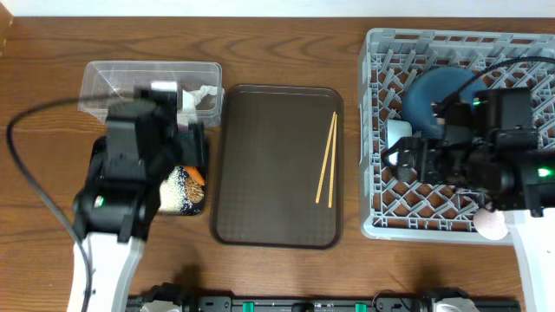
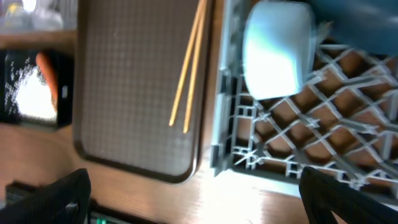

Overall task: Sort waste into correct bins and load items into the dishwasher rack
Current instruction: 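Move the right gripper over the wooden chopsticks on the brown tray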

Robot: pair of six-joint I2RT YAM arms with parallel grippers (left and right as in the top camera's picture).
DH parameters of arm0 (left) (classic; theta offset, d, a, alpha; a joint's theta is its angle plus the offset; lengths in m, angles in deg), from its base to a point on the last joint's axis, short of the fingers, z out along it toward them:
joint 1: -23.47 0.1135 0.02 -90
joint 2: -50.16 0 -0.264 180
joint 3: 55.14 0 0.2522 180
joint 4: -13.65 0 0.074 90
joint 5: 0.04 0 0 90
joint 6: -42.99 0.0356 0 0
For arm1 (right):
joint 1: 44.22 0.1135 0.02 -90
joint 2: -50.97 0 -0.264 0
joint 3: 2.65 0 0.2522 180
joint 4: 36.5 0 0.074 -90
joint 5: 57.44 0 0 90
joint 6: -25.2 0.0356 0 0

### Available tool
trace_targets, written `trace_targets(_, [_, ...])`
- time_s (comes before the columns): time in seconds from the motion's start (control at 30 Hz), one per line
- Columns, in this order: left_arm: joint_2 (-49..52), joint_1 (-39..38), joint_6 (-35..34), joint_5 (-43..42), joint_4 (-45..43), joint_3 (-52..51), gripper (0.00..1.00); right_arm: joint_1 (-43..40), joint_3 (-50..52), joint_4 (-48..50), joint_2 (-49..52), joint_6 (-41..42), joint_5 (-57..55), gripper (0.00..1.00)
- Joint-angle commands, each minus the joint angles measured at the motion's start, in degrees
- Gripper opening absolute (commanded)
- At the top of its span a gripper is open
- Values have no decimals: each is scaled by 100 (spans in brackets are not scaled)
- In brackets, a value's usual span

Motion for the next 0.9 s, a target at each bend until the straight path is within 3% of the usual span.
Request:
trace_targets(0.0, [-319, 9, -680, -431, 772, 20, 67, 614, -17, 24, 177, 603, -317, 97])
trace_targets(0.13, [-474, 9, -1023, -433, 1897, 20, 80, 1552, 31, 282, 710, 1250, -444, 75])
trace_targets(0.37, [-457, 9, -1036, -452, 2900, 17, 85, 2389, 79, 1342, 2328, 2264, -1130, 70])
trace_targets(0.4, [-457, 9, -1036, -452, 2957, 17, 89, 2400, 79, 1497, 2531, 2356, -1073, 70])
trace_targets(0.43, [-457, 9, -1036, -450, 2994, 17, 99, 2404, 79, 1672, 2765, 2435, -999, 69])
trace_targets(0.87, [-428, 9, -1036, -450, 2992, 17, 98, 2404, 79, 2791, 4704, 2686, -1123, 59])
